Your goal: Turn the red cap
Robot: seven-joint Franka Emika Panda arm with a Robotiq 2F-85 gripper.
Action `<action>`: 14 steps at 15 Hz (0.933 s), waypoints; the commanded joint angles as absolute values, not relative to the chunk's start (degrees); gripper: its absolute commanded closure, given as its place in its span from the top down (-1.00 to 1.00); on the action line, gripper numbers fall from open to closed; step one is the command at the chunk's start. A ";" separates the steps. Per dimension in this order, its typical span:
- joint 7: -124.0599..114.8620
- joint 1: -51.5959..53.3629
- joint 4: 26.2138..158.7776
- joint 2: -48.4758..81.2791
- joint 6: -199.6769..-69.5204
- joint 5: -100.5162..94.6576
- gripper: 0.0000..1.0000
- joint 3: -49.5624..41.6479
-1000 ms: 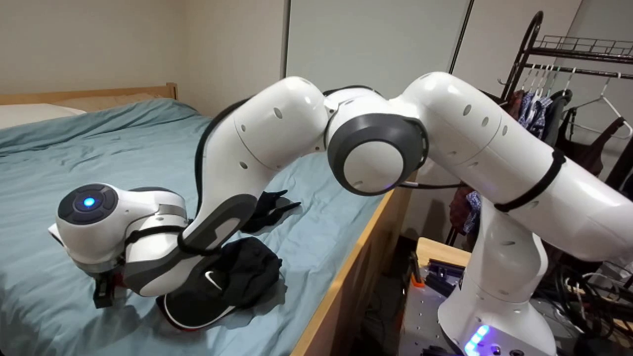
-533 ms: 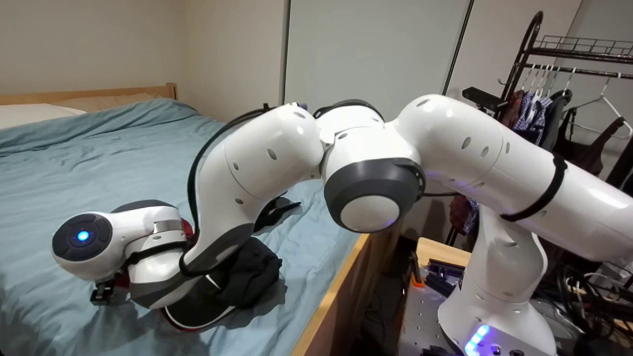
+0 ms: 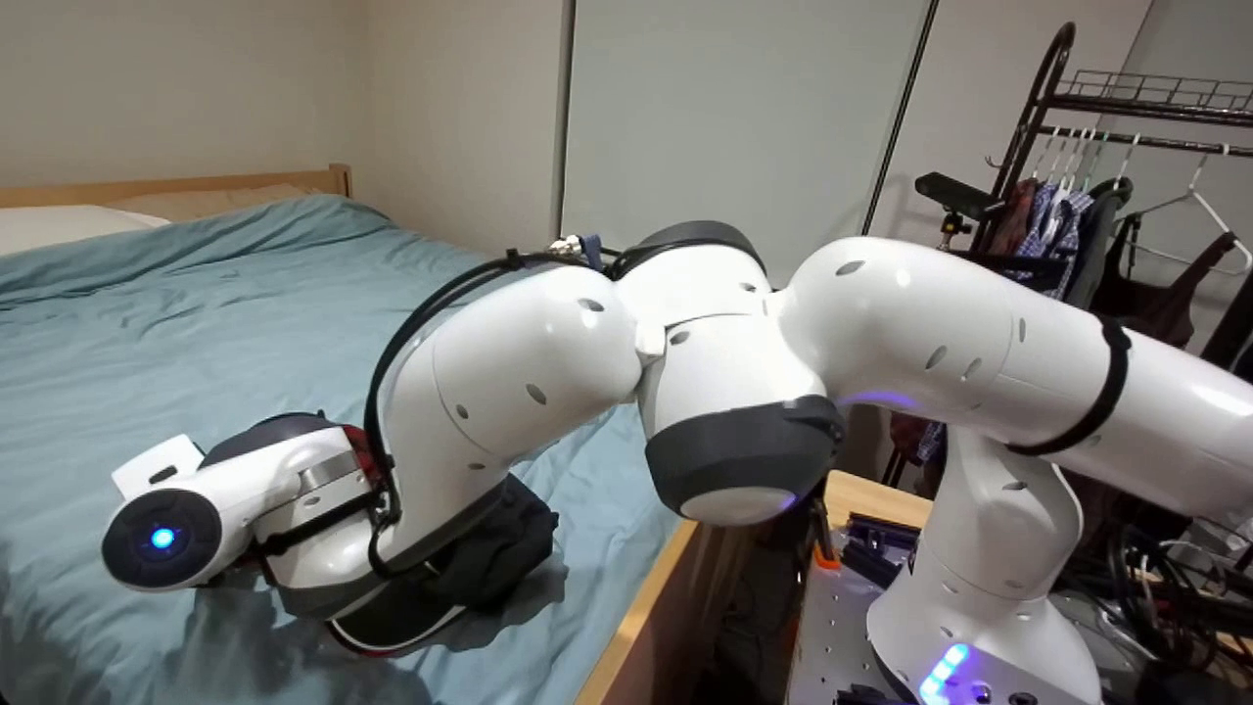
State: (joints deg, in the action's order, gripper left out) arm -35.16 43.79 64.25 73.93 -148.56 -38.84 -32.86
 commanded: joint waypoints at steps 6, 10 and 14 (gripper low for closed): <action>-33.90 43.90 65.27 73.15 -150.07 -38.93 -0.19 -33.05; -27.59 41.44 64.36 72.43 -163.04 -39.47 -0.68 -28.88; -17.57 37.91 65.99 69.56 -169.82 -38.83 -1.00 -20.98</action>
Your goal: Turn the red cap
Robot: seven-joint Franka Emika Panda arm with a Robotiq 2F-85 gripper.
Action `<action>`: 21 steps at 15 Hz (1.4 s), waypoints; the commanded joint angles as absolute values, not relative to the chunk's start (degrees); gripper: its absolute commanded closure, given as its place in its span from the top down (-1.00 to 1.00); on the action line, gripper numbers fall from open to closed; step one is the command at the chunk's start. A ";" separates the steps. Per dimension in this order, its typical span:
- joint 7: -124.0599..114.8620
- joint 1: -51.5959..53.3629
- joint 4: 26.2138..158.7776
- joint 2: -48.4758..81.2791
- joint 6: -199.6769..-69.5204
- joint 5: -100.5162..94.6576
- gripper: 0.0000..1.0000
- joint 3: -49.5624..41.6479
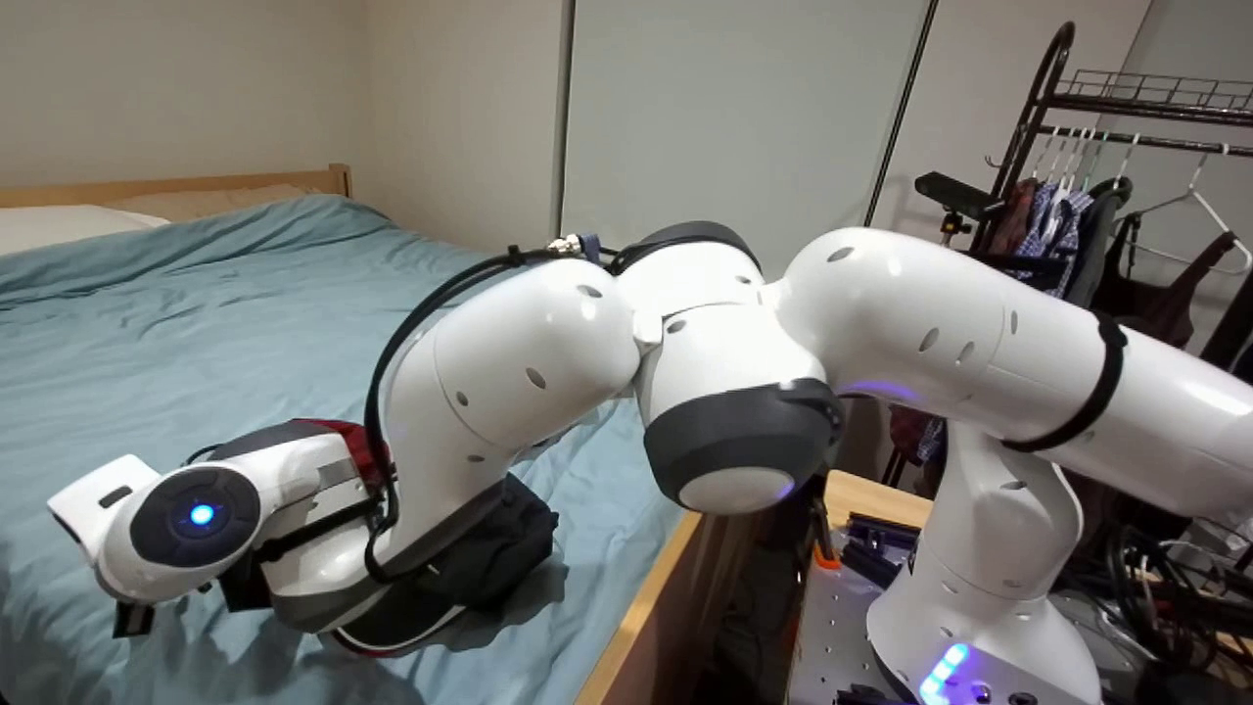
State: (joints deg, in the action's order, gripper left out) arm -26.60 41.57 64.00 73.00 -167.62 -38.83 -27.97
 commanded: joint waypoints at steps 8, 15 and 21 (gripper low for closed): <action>-19.46 40.91 61.79 71.17 -137.92 -37.13 0.20 -24.61; -17.13 37.73 59.31 72.04 -134.26 -33.96 0.99 -19.44; -22.42 38.43 56.34 74.87 -136.10 -36.57 1.00 -22.42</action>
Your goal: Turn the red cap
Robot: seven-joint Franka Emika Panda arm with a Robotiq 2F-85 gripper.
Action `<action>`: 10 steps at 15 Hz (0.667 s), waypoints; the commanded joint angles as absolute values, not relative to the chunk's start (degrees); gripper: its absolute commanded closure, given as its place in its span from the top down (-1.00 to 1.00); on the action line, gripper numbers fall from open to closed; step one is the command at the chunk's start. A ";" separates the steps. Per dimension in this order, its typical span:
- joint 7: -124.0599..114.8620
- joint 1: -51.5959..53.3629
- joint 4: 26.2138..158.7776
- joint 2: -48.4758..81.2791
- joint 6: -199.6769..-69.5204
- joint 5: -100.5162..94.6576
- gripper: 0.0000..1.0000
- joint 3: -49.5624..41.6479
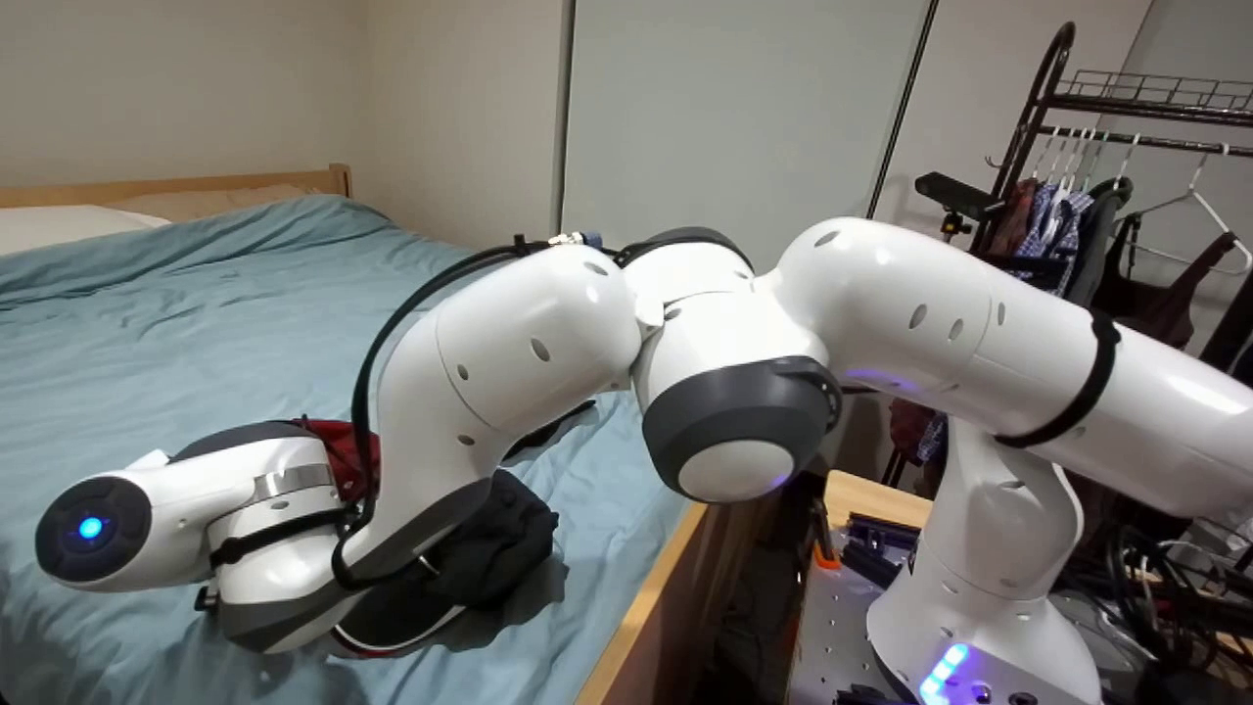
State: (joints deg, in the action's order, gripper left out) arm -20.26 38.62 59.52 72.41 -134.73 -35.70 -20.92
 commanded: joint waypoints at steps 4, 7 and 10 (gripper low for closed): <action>-24.87 39.26 53.57 76.74 -135.46 -38.01 1.00 -25.49; -25.54 40.29 52.17 77.36 -133.74 -38.51 1.00 -28.11; -25.23 42.20 50.47 76.67 -129.62 -38.53 1.00 -30.59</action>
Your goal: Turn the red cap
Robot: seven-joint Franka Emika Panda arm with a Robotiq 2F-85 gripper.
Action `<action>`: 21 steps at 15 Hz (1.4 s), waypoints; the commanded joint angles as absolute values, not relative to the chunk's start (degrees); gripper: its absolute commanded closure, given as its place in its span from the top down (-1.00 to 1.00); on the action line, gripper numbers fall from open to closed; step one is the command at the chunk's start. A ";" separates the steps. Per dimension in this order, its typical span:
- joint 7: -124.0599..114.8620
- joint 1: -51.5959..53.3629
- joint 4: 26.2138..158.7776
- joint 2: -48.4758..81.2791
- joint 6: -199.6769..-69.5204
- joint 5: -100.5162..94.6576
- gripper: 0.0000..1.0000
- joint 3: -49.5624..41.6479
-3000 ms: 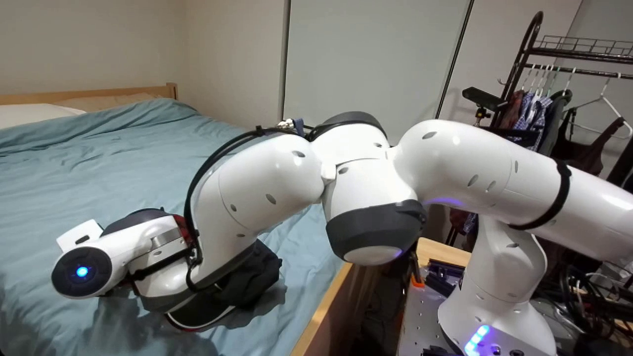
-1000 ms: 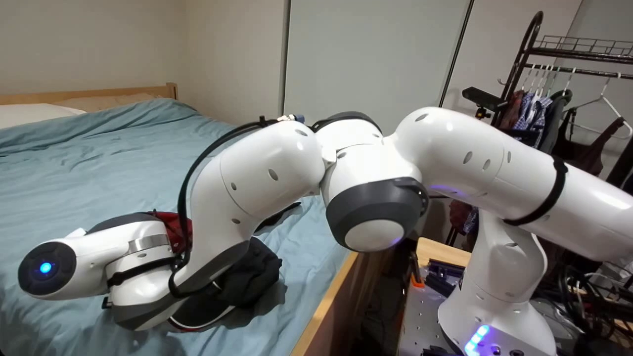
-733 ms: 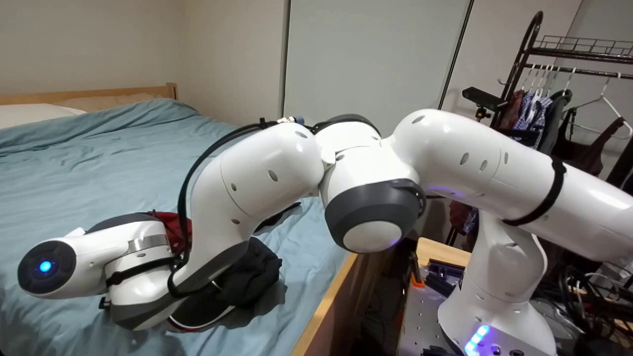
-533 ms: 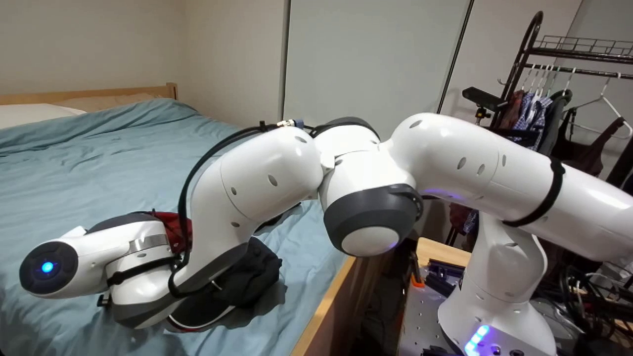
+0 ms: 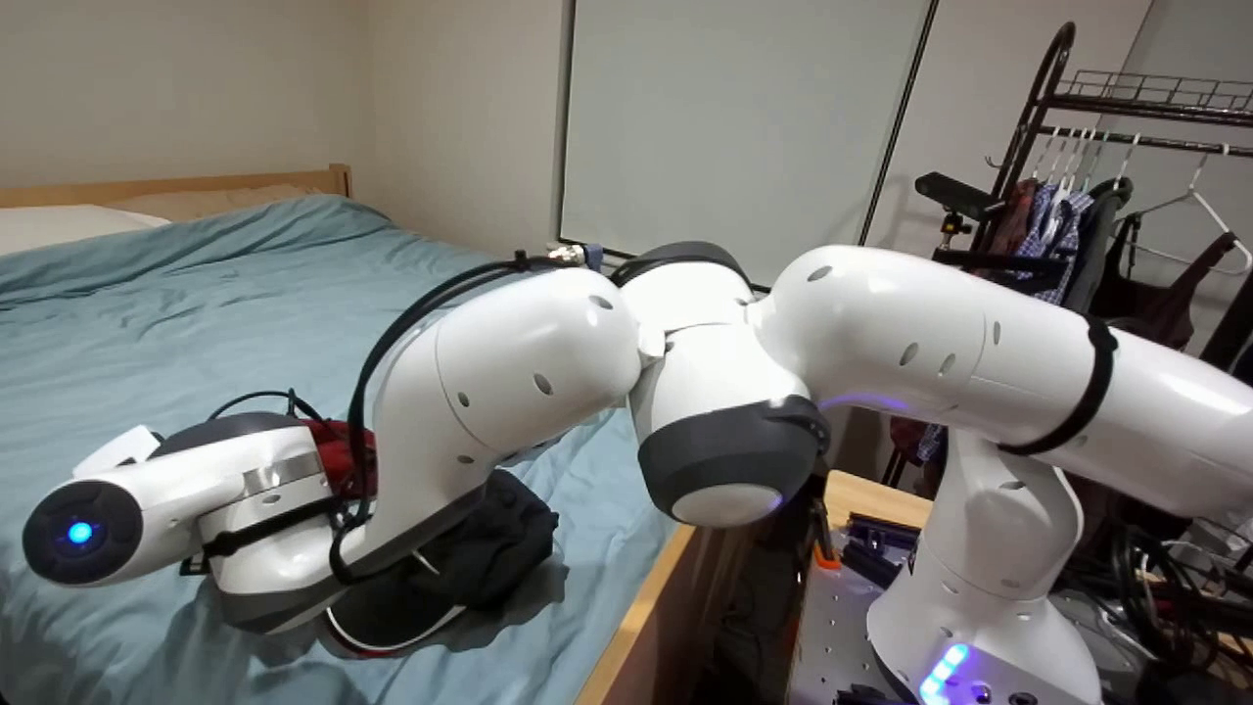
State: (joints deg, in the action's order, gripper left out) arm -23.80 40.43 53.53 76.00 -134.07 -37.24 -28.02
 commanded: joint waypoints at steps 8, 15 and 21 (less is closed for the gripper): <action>-23.76 42.27 48.96 74.91 -129.35 -35.90 1.00 -28.40; -25.76 42.22 51.10 74.46 -126.11 -35.36 1.00 -28.63; -27.09 40.68 52.03 75.05 -129.46 -33.28 1.00 -26.76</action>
State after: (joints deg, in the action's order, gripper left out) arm -27.12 40.64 52.05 75.04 -129.61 -33.22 -26.70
